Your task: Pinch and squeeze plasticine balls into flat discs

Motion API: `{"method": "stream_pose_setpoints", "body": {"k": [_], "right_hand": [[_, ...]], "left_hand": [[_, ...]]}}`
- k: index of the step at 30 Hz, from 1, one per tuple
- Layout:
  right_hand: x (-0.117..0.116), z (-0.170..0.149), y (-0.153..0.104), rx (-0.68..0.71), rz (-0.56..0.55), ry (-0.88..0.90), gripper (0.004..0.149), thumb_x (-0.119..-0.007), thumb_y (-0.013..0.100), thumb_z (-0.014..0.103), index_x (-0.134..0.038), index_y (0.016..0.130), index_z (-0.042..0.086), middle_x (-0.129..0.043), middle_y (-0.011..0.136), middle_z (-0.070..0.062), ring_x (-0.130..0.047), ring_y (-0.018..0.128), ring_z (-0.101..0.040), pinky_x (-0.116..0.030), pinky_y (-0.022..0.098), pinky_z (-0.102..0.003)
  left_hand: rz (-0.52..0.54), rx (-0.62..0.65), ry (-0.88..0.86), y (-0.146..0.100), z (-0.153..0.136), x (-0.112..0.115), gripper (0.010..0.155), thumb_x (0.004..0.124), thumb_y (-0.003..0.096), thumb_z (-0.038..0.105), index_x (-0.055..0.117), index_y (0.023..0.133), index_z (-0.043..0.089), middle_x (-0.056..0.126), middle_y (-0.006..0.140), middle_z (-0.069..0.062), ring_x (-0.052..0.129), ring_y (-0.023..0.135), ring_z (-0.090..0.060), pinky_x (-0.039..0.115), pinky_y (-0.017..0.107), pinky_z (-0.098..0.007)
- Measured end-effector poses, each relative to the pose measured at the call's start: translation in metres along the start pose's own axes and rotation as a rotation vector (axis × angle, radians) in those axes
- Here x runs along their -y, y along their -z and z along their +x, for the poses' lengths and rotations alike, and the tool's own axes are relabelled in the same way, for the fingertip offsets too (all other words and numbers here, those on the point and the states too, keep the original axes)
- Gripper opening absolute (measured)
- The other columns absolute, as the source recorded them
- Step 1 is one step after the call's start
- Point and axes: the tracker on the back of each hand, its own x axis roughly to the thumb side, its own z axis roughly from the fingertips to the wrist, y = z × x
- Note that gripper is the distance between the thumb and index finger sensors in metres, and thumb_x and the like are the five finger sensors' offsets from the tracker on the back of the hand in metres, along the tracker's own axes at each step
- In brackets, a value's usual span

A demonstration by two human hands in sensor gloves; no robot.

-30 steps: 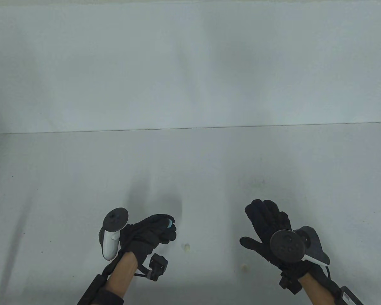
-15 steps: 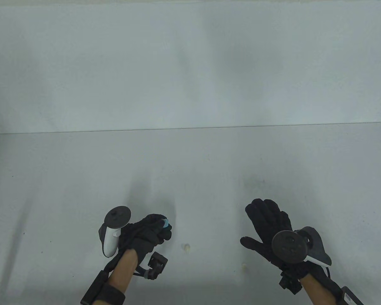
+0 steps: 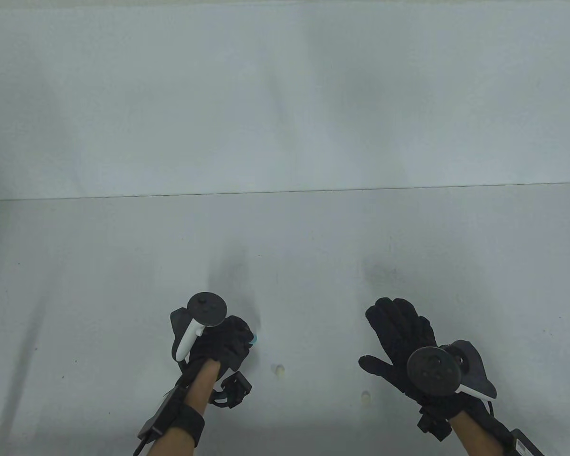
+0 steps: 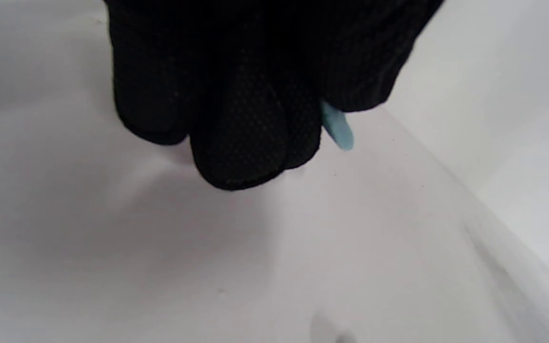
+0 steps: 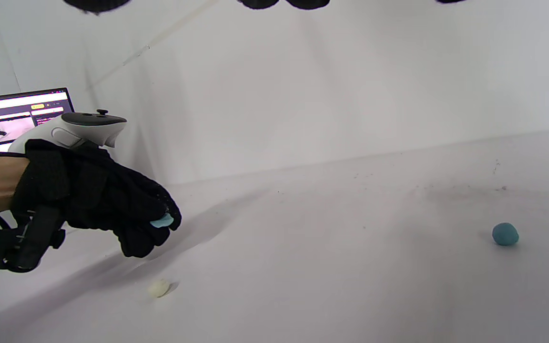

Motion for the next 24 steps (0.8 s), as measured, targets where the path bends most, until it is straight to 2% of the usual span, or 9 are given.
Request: {"method": "stream_pose_setpoints", "body": {"k": [5, 14, 24], "right_hand": [[0.0, 0.001, 0.0, 0.003, -0.001, -0.001, 0.084, -0.051, 0.055, 0.066, -0.034, 0.116, 0.012, -0.032, 0.123, -0.02, -0.036, 0.11, -0.054, -0.046, 0.069, -0.075], [0.001, 0.002, -0.001, 0.004, 0.003, -0.002, 0.084, -0.051, 0.055, 0.066, -0.034, 0.116, 0.012, -0.032, 0.123, -0.019, -0.036, 0.11, -0.054, -0.047, 0.069, -0.075], [0.001, 0.002, -0.001, 0.001, 0.006, -0.002, 0.084, -0.051, 0.055, 0.066, -0.034, 0.116, 0.012, -0.032, 0.123, -0.02, -0.036, 0.11, -0.054, -0.047, 0.069, -0.075]], "left_hand": [[-0.035, -0.028, 0.052, 0.007, 0.006, 0.007, 0.046, 0.077, 0.0516, 0.019, 0.08, 0.095, 0.003, 0.094, 0.083, -0.014, 0.105, 0.065, -0.028, 0.085, 0.056, -0.044], [-0.043, -0.042, 0.322, 0.014, 0.024, 0.019, 0.044, 0.079, 0.0511, 0.021, 0.085, 0.092, 0.006, 0.092, 0.081, -0.013, 0.103, 0.059, -0.026, 0.084, 0.053, -0.044], [0.076, 0.032, 0.686, 0.012, 0.039, 0.034, 0.042, 0.083, 0.0494, 0.027, 0.087, 0.089, 0.013, 0.095, 0.074, -0.006, 0.103, 0.053, -0.022, 0.085, 0.051, -0.043]]}}
